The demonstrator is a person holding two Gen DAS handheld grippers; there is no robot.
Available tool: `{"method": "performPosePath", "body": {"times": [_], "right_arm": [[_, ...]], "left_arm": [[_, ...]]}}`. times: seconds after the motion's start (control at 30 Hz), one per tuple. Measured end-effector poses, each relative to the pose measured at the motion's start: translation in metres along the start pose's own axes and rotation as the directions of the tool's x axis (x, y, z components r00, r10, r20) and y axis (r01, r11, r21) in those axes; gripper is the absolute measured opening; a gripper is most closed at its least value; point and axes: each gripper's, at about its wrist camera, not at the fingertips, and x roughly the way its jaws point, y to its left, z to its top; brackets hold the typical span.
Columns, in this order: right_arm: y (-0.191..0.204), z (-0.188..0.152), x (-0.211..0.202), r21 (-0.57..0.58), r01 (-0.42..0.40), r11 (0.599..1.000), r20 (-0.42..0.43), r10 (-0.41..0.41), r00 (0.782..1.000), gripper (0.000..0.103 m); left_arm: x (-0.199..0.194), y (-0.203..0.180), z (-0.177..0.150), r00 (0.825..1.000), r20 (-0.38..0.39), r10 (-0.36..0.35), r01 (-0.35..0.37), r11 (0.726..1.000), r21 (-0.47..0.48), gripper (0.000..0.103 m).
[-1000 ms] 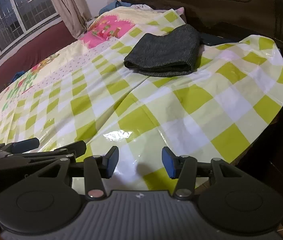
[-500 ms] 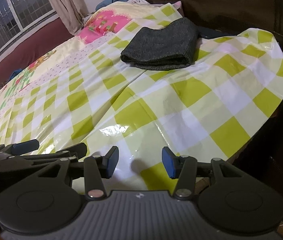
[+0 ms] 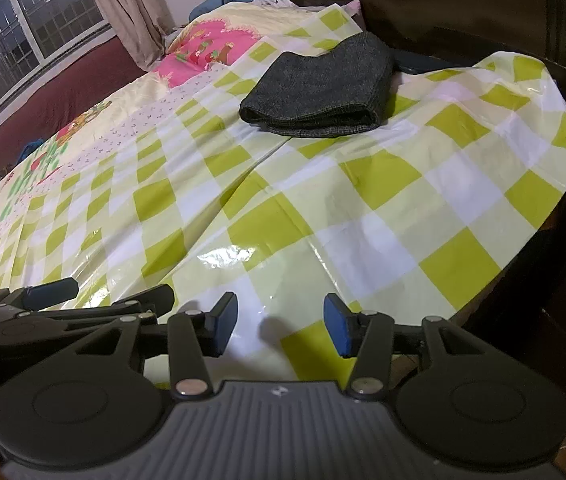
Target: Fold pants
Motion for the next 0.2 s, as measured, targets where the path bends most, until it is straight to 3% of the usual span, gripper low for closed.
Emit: {"method": "performPosePath", "body": {"times": [0.2], "right_arm": [[-0.0004, -0.0007, 0.0000, 0.002, 0.000, 1.000, -0.001, 0.000, 1.000, 0.049]], "left_arm": [[-0.0018, 0.0002, -0.0012, 1.000, 0.008, 0.009, -0.009, 1.000, 0.008, 0.103]]}}
